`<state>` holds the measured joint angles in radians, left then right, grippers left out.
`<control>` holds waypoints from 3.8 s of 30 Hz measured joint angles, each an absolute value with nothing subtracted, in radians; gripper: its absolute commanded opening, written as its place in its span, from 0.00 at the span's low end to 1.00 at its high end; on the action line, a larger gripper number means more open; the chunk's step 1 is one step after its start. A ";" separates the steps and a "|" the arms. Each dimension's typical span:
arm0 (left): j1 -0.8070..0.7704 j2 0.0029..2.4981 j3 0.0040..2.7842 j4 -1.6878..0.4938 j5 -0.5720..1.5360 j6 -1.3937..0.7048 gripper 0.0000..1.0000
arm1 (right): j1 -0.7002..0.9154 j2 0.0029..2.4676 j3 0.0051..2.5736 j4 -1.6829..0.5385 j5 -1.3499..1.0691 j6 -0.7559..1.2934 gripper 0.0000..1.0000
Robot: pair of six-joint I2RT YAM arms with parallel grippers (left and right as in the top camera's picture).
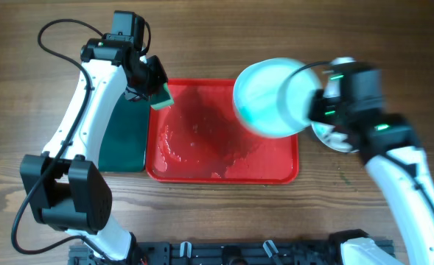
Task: Clean dirty plates on tray and stack at the side
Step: 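Lift the plate with the right gripper and stack it on the first plate, then grasp the last plate's rim with the right gripper and pull it to tray center, then hold the plate with the right gripper and scrub it with the sponge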
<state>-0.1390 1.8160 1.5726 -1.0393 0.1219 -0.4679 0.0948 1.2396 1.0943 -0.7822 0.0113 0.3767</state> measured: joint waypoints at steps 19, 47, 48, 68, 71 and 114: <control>-0.139 1.816 1.571 -1.028 0.122 -0.468 0.04 | -0.424 1.634 0.949 -0.567 -0.041 0.344 0.31; -0.139 1.816 1.571 -1.025 0.122 -0.468 0.04 | 0.250 1.800 1.109 -0.496 -0.230 0.343 0.40; -0.139 1.816 1.571 -1.025 0.122 -0.468 0.04 | 0.250 1.800 1.115 -0.513 -0.234 0.352 0.40; -0.139 1.816 1.571 -1.027 0.122 -0.468 0.04 | 0.554 1.853 1.123 -0.537 -0.426 0.409 0.41; -0.139 1.816 1.571 -1.034 0.122 -0.468 0.04 | 0.615 1.854 1.129 -0.537 -0.450 0.397 0.41; -0.245 1.816 1.564 -1.011 0.121 -0.468 0.04 | 0.436 2.022 1.228 -0.472 -0.449 0.447 0.04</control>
<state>-0.2451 1.8160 1.5642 -1.0115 0.1207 -0.4679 0.4362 2.0216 1.2278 -0.4717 -0.4488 0.4469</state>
